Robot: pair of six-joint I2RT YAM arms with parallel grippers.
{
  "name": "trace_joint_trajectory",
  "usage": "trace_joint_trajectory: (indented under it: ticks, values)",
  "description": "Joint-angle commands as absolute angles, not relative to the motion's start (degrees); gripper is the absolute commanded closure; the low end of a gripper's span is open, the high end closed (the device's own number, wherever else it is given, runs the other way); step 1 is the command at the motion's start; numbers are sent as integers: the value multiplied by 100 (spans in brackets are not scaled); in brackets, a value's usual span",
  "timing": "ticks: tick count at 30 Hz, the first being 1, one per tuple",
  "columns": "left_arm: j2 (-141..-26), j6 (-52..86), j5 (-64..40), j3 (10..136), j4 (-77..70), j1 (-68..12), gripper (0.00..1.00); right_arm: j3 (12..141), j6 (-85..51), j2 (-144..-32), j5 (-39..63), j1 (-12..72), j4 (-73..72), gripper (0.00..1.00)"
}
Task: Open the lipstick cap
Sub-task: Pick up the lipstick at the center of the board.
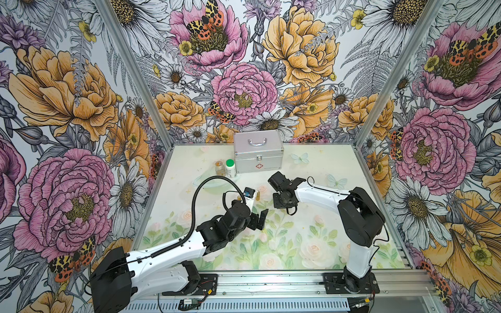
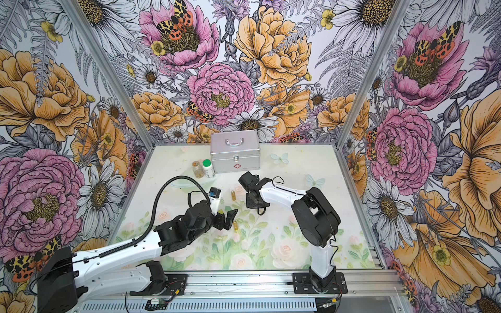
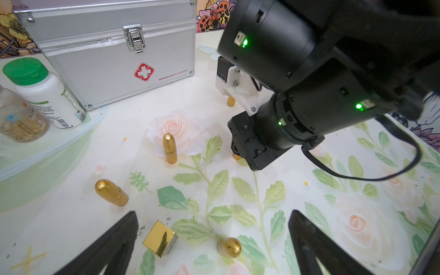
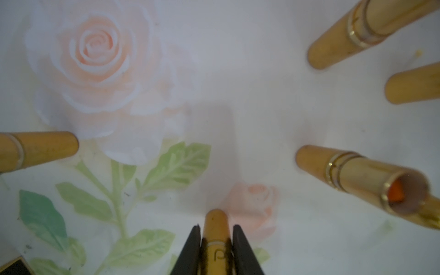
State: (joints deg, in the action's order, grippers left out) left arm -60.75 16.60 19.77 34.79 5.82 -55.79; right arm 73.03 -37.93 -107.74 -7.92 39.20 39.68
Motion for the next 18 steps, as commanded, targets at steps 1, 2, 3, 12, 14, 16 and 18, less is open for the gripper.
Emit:
trace_joint_trajectory:
  ticks: [1,2,3,12,14,16,18]
  values:
    - [-5985,1693,2057,3423,421,-5520,1,7419,-3705,-10538,-793,3955,3981,76]
    - [-5977,1652,2050,3423,422,-5515,1,7402,-3690,-10455,-717,3946,3989,76]
    - [-5976,1617,2028,3428,412,-5517,1,7380,-3675,-10383,-639,3938,3990,76]
    - [-5976,998,1544,3496,335,-5515,1,7373,-3273,-9549,249,3722,4677,77]
    - [-5997,820,1415,3498,265,-5515,1,7398,-3149,-9322,546,3637,4907,77]
    - [-6061,631,1153,3539,188,-5487,1,7473,-3034,-9175,780,3549,5149,77]
    - [-6195,492,865,3615,107,-5460,2,7568,-2945,-9023,923,3487,5383,77]
